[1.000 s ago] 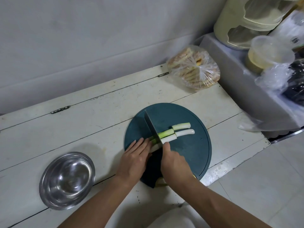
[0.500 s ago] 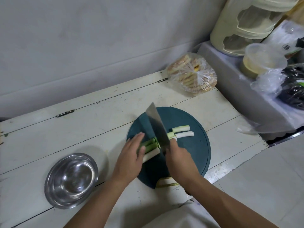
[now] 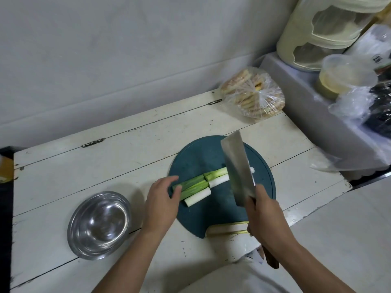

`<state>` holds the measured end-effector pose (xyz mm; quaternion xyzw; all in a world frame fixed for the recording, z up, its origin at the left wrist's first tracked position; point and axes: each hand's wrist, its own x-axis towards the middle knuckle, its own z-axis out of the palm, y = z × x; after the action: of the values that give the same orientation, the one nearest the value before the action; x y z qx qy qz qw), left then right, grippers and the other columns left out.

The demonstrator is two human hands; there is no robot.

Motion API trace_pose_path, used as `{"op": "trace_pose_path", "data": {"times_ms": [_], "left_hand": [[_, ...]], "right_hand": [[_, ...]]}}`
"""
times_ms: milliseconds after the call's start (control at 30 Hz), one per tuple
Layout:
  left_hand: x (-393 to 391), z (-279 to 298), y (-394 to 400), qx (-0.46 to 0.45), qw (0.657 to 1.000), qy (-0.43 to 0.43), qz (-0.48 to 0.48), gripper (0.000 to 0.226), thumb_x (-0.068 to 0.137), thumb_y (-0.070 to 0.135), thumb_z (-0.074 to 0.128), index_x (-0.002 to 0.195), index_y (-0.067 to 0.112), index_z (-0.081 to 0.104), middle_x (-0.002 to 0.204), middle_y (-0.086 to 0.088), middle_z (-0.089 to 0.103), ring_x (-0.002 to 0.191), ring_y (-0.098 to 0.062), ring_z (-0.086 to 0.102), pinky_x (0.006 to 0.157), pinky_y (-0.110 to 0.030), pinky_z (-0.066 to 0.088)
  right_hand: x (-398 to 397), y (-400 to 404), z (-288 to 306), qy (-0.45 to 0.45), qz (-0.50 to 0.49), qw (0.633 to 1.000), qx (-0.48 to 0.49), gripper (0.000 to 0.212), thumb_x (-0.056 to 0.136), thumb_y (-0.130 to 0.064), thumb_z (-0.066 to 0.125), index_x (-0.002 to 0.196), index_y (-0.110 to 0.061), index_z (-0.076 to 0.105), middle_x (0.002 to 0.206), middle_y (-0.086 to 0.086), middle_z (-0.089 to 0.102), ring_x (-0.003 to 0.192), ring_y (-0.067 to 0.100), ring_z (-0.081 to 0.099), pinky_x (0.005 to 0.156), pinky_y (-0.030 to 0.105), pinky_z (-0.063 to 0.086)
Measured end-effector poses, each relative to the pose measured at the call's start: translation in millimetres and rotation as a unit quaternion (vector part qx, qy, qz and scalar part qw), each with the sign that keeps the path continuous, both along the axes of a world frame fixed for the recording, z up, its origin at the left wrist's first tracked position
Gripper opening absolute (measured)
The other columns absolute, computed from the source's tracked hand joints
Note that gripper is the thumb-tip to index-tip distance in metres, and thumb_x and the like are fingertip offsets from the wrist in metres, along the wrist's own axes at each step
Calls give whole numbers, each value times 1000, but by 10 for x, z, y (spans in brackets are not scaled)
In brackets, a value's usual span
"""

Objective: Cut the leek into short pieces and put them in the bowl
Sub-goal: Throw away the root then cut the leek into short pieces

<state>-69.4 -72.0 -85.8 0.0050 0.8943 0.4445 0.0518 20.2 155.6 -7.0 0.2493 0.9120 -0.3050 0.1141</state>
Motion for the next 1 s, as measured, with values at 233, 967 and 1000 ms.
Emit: {"op": "trace_pose_path", "data": {"times_ms": [233,967,1000], "left_hand": [[208,-188,-1,-110,983,103,-101,38,86,19,74,123,15,66,126,1,62,119,-15,53,103,-28,44],[-163,-176,333,-330,898,32,-289,86,85,65,57,155,34,18,163,-12,22,146,-35,24,118,-49,27],[-132,-202,327,-350,889,63,-287,77,86,52,66,151,32,29,157,-15,34,137,-36,37,110,-48,38]], "right_hand": [[108,-374,121,-50,87,995,-13,19,100,-25,35,84,-27,27,71,11,62,63,38,65,61,53,57],[139,338,153,-17,-133,989,-64,11,99,-14,39,101,-12,49,72,21,65,49,35,68,48,48,60],[153,376,163,-15,-144,987,-68,11,98,-14,38,99,-12,49,70,22,65,48,35,68,49,49,60]]}}
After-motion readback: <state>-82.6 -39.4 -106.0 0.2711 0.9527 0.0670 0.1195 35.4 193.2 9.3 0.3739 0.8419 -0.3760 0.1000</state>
